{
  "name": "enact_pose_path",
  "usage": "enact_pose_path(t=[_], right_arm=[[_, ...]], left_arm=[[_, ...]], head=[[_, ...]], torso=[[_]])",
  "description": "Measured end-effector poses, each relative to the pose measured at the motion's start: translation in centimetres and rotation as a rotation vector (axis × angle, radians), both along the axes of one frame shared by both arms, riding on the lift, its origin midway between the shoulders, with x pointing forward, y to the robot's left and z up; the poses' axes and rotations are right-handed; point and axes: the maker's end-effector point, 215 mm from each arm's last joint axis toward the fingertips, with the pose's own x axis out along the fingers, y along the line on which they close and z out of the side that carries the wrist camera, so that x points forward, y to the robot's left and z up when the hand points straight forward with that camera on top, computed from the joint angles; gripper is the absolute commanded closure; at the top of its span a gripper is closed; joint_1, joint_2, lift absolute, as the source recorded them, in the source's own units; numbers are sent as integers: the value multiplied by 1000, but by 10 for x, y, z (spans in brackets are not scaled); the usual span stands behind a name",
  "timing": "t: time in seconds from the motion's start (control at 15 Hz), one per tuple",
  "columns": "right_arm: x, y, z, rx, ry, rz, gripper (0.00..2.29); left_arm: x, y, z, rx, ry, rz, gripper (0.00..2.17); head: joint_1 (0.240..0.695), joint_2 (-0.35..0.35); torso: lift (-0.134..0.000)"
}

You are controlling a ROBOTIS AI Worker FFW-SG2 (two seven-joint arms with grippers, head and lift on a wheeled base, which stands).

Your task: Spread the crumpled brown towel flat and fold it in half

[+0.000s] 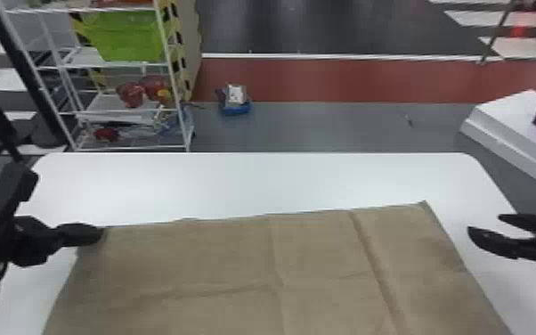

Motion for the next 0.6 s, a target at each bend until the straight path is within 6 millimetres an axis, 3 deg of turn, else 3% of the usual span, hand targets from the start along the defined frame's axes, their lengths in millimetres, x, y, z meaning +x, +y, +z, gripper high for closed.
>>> enact_pose_path(t=[0.27, 0.6], right_arm=[[38, 2, -18, -3, 27, -44, 181], [72, 22, -35, 2, 57, -38, 215]], left_arm=[[-1, -10, 2, 1, -7, -20, 1652], [-1, -22, 3, -10, -18, -43, 1652]], head=[[695, -11], [695, -3]], torso=[[-123], [-123]])
